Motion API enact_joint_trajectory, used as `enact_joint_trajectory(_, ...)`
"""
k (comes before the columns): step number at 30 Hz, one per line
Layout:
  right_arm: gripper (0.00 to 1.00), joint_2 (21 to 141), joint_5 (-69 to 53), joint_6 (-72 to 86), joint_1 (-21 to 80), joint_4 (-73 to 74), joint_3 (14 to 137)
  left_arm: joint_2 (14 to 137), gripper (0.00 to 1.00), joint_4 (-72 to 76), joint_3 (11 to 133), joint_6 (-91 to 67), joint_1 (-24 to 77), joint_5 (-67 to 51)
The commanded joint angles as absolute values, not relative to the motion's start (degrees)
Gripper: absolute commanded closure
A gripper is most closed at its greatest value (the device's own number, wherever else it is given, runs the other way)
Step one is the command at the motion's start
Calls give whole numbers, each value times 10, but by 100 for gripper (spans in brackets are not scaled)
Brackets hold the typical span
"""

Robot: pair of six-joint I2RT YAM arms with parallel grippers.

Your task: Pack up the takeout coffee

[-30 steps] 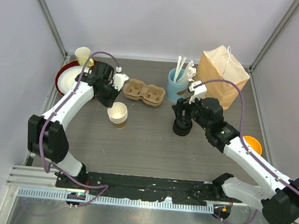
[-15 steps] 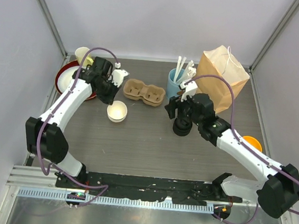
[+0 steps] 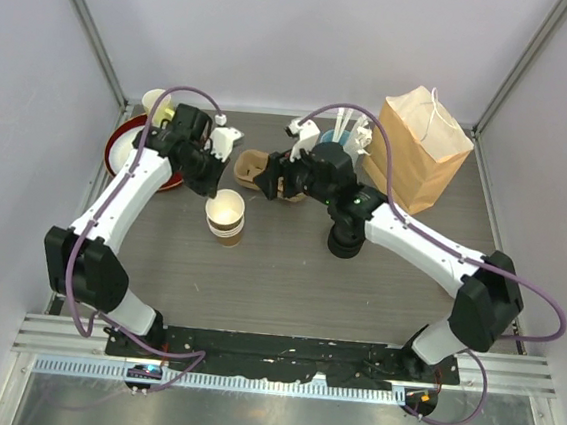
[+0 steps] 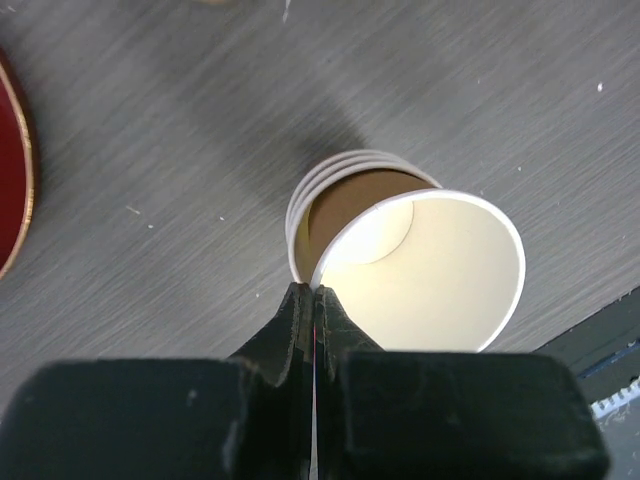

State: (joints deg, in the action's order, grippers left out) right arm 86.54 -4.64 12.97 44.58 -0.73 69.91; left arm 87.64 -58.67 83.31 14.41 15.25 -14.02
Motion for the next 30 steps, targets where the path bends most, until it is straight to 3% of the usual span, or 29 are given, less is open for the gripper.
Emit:
enact_joint_trajectory(1, 30, 893, -57, 172, 451, -4, 784, 836, 100, -591, 899, 119, 149, -127)
enact_joint_trajectory(10, 27, 856, -46, 180, 448, 12, 795, 793, 100, -639, 1002, 119, 149, -119)
enact_joint_trajectory(15, 27, 794, -3, 191, 408, 49, 779, 792, 100, -664, 1044, 98, 151, -197)
enact_joint_trajectory(22, 27, 648, 78, 204, 268, 124, 671, 836, 100, -643, 1003, 108, 303, -185)
enact_joint_trajectory(27, 26, 599, 98, 184, 222, 175, 638, 902, 100, -607, 977, 133, 431, -150)
enact_joint_trajectory(30, 25, 582, 111, 176, 212, 188, 624, 940, 100, -564, 941, 147, 459, -200)
